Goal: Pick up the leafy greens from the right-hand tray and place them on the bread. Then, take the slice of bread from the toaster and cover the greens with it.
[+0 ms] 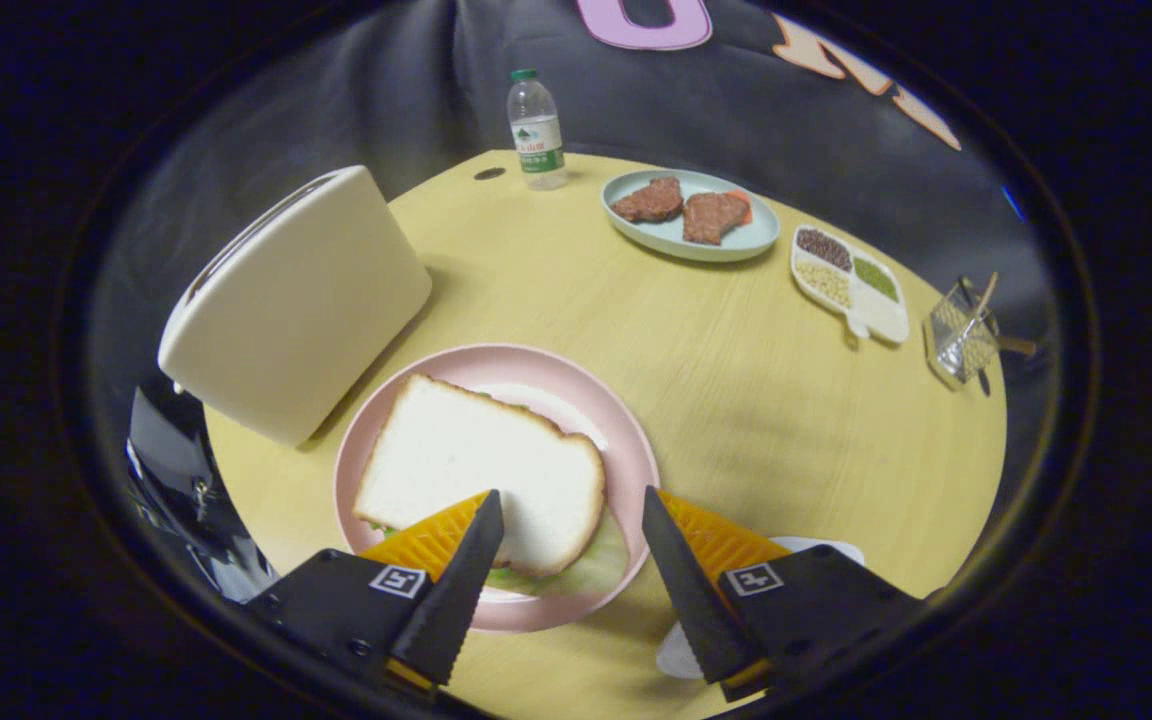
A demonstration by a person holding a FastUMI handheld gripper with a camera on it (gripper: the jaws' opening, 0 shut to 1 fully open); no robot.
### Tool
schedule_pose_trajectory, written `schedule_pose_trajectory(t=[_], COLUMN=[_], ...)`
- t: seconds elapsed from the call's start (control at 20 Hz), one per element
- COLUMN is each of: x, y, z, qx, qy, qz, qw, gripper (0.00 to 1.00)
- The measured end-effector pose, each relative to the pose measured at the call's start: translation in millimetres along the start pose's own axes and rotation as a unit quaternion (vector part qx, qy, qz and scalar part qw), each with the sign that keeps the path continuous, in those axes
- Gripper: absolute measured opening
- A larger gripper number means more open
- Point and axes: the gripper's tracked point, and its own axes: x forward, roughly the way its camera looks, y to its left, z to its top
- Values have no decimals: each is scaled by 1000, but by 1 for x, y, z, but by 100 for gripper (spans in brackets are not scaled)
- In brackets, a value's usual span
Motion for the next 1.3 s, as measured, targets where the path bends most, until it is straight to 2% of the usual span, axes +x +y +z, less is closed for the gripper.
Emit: schedule_pose_trajectory(t=[0.05,0.3,0.5,0.7,0.85,1.1,1.2,1.3], x=[-3,-38,-89,-160,-213,-301,-318,-334], y=[-2,-32,-75,-131,-161,-181,-185,-183], z=[3,25,44,67,85,101,97,90], qx=[-7,28,103,145,148,133,133,148], qy=[-13,-88,-176,-280,-350,-454,-469,-480], qz=[-10,-66,-106,-163,-190,-231,-249,-248], qw=[1000,994,973,935,905,850,837,828], gripper=[95,100,99,99,99,98,98,98])
